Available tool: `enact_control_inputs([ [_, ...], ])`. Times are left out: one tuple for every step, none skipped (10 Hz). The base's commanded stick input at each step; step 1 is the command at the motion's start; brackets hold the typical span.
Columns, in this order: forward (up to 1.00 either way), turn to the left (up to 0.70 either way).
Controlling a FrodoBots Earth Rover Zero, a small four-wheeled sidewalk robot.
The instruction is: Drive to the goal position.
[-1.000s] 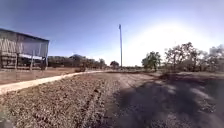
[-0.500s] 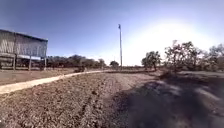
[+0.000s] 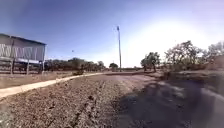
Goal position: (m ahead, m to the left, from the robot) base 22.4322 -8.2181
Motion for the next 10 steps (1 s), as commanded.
enact_control_inputs([
  [0.5, 0.0],
  [0.5, 0.0],
  [0.5, 0.0],
  [0.5, 0.0],
  [0.5, 0.0],
  [0.5, 0.0],
  [0.5, 0.0],
  [0.5, 0.0],
  [0.5, 0.0],
  [0.5, 0.0],
])
